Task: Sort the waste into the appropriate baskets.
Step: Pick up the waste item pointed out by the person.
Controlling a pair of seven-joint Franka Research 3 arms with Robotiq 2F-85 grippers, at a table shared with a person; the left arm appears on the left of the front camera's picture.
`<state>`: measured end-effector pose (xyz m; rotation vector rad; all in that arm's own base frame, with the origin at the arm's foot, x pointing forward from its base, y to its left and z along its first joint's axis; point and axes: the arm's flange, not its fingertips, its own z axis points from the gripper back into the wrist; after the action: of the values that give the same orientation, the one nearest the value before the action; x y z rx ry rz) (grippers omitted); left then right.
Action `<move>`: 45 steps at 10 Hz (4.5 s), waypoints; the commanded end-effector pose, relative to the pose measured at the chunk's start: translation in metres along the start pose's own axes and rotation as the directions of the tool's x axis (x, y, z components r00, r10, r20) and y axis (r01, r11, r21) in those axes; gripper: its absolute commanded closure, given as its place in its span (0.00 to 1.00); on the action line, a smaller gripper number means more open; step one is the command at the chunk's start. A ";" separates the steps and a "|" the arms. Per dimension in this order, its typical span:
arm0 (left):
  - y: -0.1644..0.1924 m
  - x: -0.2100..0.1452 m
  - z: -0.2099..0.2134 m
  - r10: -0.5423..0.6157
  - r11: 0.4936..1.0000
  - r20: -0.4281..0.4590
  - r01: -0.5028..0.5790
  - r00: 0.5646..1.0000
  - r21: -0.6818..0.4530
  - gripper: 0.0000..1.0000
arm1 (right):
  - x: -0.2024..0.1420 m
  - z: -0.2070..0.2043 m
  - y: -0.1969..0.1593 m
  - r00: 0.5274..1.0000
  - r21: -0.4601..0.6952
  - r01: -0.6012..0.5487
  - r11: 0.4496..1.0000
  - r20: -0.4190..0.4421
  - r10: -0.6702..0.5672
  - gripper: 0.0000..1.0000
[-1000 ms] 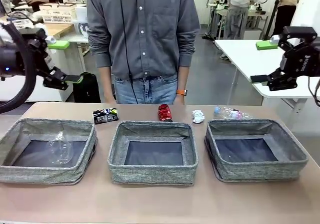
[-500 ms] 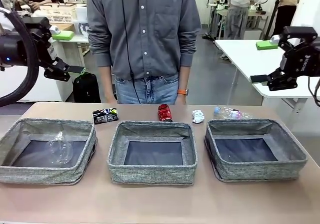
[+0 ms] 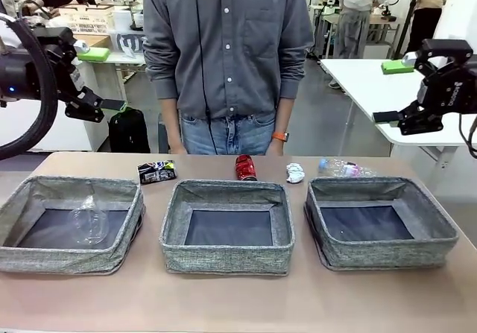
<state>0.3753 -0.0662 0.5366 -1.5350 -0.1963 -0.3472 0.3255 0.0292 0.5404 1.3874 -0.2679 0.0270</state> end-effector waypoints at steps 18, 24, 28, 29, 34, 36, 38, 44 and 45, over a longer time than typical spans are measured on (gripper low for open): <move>-0.004 0.000 -0.002 0.011 1.000 0.013 -0.011 1.000 -0.013 0.01 | 0.045 -0.114 -0.005 0.985 -0.867 -0.082 0.492 0.005 0.171 0.00; -0.004 0.000 -0.002 0.011 1.000 0.013 -0.011 1.000 -0.013 0.01 | 0.091 -0.154 -0.005 0.940 -0.820 -0.303 0.486 -0.172 0.295 0.00; -0.004 0.000 -0.002 0.011 1.000 0.013 -0.011 1.000 -0.013 0.01 | 0.174 -0.198 -0.071 0.897 -0.863 -0.436 0.255 -0.394 0.200 0.00; -0.004 0.000 -0.002 0.011 1.000 0.013 -0.011 1.000 -0.013 0.01 | 0.179 -0.203 -0.086 0.905 -0.868 -0.420 0.266 -0.380 0.191 0.00; -0.004 0.000 -0.002 0.011 1.000 0.013 -0.011 1.000 -0.013 0.01 | 0.180 -0.212 -0.121 0.897 -0.875 -0.437 0.209 -0.406 0.174 0.00; -0.004 0.000 -0.002 0.011 1.000 0.013 -0.011 1.000 -0.013 0.01 | 0.189 -0.215 -0.148 0.902 -0.875 -0.420 0.242 -0.373 0.217 0.00; -0.004 0.000 -0.002 0.011 1.000 0.013 -0.011 1.000 -0.013 0.01 | 0.193 -0.204 -0.177 0.891 -0.851 -0.442 0.285 -0.380 0.248 0.00; -0.004 0.000 -0.002 0.011 1.000 0.013 -0.011 1.000 -0.013 0.01 | 0.200 -0.217 -0.243 0.865 -0.783 -0.488 0.387 -0.372 0.338 0.00; -0.004 0.000 -0.002 0.011 1.000 0.013 -0.011 1.000 -0.013 0.01 | 0.200 -0.219 -0.247 0.863 -0.776 -0.493 0.393 -0.378 0.335 0.00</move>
<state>0.3758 -0.0653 0.5359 -1.5339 -0.1971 -0.3432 0.5972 0.1789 0.3058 0.2083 -0.4039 0.3570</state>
